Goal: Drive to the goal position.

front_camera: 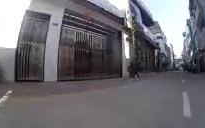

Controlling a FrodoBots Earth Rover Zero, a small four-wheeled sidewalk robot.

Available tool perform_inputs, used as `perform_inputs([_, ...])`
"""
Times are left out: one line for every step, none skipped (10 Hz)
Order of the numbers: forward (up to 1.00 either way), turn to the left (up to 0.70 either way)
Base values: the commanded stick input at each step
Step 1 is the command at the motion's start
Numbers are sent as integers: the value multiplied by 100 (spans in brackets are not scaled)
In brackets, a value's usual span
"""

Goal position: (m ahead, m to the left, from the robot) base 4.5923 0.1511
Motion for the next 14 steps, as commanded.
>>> perform_inputs([100, -27])
perform_inputs([100, -27])
perform_inputs([100, -27])
perform_inputs([100, -27])
perform_inputs([100, -27])
perform_inputs([100, -27])
perform_inputs([100, -27])
perform_inputs([100, -27])
perform_inputs([100, -27])
perform_inputs([100, -27])
perform_inputs([100, -27])
perform_inputs([100, -27])
perform_inputs([100, -27])
perform_inputs([100, -27])
